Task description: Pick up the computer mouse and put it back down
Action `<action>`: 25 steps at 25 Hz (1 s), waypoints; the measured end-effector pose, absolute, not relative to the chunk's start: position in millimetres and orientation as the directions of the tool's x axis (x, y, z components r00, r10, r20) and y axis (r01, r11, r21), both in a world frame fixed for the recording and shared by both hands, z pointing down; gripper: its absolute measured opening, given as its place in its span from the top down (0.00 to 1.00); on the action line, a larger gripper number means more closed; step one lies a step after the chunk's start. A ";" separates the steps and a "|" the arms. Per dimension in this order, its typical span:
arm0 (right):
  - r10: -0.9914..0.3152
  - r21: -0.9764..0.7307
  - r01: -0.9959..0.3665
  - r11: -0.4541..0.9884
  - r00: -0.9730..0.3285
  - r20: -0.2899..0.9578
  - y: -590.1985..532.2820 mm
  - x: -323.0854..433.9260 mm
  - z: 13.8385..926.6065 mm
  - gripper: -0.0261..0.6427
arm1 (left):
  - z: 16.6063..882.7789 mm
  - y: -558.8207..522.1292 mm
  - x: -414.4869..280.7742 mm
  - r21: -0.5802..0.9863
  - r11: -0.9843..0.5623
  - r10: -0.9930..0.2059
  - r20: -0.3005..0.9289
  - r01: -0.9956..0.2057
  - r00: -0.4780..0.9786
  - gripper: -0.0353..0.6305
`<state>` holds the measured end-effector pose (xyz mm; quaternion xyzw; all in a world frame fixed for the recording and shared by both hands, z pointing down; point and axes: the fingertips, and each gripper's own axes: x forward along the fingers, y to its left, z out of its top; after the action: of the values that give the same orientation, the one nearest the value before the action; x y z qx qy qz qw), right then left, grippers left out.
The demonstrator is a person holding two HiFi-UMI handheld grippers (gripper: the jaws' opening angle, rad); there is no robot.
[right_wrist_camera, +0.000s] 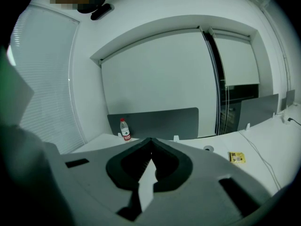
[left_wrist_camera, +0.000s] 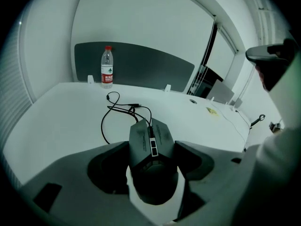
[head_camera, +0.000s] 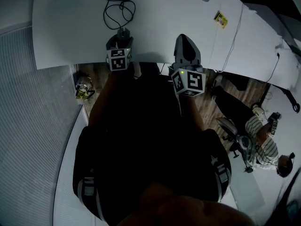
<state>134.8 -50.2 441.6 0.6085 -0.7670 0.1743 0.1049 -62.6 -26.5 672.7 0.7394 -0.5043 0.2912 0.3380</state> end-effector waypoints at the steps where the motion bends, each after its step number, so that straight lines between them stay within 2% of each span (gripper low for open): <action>1: -0.897 -0.140 -0.970 0.198 -0.237 0.373 -50.7 135.9 442.3 0.96 | 676.7 -25.7 -62.5 0.201 -0.262 -0.545 0.777 -0.944 0.317 0.50; 25: -0.880 -0.144 -0.971 0.191 -0.234 0.413 -46.1 151.4 457.5 0.96 | 726.9 -10.3 -49.9 0.176 -0.233 -0.457 0.848 -0.956 0.268 0.50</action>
<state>151.4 -46.1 457.5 0.6072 -0.7623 0.1896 0.1197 -49.9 -10.3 726.9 0.7073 -0.4997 0.3412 0.3656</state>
